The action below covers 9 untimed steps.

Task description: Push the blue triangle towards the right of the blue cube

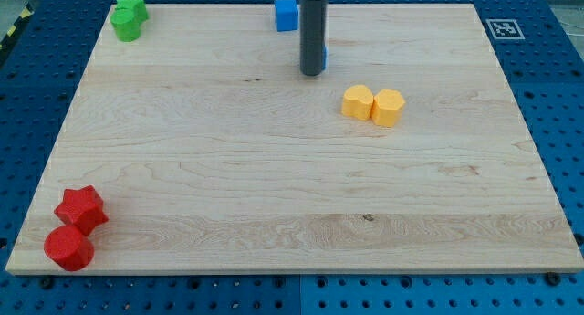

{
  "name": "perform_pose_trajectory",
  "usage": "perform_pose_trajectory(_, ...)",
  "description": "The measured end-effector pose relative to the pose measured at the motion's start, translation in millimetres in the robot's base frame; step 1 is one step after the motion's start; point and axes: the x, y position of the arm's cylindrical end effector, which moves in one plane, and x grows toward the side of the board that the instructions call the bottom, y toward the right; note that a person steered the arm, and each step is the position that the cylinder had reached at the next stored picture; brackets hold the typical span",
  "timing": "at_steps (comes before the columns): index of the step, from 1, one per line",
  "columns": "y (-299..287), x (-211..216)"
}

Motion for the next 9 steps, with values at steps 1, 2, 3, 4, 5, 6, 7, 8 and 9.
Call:
perform_pose_trajectory(1,34,0)
perform_pose_trajectory(2,34,1)
perform_pose_trajectory(3,27,18)
perform_pose_trajectory(4,30,-4)
perform_pose_trajectory(5,21,-9)
perform_pose_trajectory(6,0,-5)
perform_pose_trajectory(7,-13,0)
perform_pose_trajectory(8,-25,-9)
perform_pose_trajectory(9,-20,-27)
